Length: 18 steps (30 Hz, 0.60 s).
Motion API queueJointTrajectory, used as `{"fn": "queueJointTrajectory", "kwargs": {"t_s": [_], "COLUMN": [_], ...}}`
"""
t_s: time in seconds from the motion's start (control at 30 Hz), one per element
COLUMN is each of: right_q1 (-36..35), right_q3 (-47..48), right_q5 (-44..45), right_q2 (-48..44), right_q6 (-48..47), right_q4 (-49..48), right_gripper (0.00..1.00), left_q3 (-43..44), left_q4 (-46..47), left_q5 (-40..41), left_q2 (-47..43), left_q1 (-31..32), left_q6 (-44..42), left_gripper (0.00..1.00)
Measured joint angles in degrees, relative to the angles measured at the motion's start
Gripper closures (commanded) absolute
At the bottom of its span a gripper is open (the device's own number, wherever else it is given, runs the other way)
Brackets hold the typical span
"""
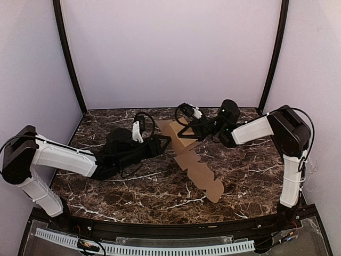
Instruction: Fold the paper box
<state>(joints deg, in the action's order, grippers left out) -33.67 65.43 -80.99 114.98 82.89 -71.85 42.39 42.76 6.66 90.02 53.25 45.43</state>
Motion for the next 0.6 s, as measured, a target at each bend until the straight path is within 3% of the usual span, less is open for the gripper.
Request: {"fn": "queueJointTrajectory", "kwargs": {"t_s": [0.27, 0.47, 0.6], "right_q1": [-1.33, -3.96, -7.69], "right_q3": [6.84, 13.35, 17.66], "right_q5": [5.49, 11.56, 13.4], "right_q2": [7.3, 13.57, 16.09], "right_q6": [-27.1, -41.92, -47.28], "right_q4": [36.35, 57.29, 64.54], "right_gripper": [1.0, 1.0, 0.98], "left_q3": [-10.82, -17.53, -17.9], "left_q4": [-4.57, -6.99, -8.66], "left_q5": [6.05, 7.61, 8.26], "left_q2": [-9.09, -11.21, -12.55], "left_q1": [0.13, 0.13, 0.11], "left_q6": [8.07, 13.4, 15.08], "left_gripper": [0.26, 0.22, 0.21]}}
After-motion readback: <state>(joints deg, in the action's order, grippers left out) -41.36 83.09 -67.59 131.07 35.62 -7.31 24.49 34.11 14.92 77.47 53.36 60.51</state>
